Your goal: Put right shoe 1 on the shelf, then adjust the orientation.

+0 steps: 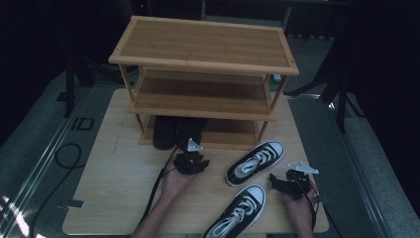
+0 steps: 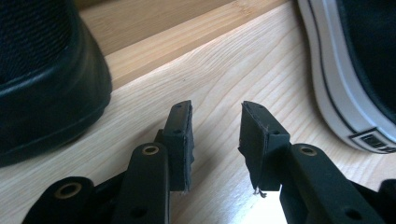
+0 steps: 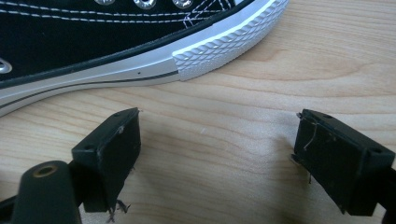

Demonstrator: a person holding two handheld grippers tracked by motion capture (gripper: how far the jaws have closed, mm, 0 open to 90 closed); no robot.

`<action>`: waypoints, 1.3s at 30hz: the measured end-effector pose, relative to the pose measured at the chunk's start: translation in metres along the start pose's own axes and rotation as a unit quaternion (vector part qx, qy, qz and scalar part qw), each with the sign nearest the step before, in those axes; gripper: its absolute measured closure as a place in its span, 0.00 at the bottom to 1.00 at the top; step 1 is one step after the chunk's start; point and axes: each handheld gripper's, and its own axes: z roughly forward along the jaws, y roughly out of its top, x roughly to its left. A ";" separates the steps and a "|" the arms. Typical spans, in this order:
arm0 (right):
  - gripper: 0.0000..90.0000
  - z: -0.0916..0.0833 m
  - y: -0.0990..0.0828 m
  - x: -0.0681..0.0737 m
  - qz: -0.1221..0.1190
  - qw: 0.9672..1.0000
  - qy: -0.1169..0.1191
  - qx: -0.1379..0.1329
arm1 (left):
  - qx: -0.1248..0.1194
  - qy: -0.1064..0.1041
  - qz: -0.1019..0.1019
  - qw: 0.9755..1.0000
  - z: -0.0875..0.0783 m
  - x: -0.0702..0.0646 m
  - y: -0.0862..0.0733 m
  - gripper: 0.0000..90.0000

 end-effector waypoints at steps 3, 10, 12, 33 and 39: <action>0.16 0.000 0.000 0.000 0.000 1.000 0.000 0.000 | 0.003 -0.006 0.011 1.000 -0.002 -0.003 0.005 0.72; 0.16 0.000 0.000 0.000 0.000 1.000 0.000 0.000 | 0.011 -0.029 0.038 0.999 -0.006 -0.015 0.020 0.71; 0.16 0.000 0.000 0.000 0.000 1.000 0.000 -0.001 | 0.015 -0.035 0.047 0.998 -0.007 -0.019 0.024 0.71; 0.16 0.000 0.000 0.000 -0.002 1.000 0.000 -0.001 | 0.045 -0.076 0.116 0.989 -0.006 -0.054 0.063 0.90; 0.16 0.000 0.000 0.000 -0.002 1.000 0.000 -0.001 | 0.051 -0.085 0.131 0.986 -0.002 -0.068 0.071 1.00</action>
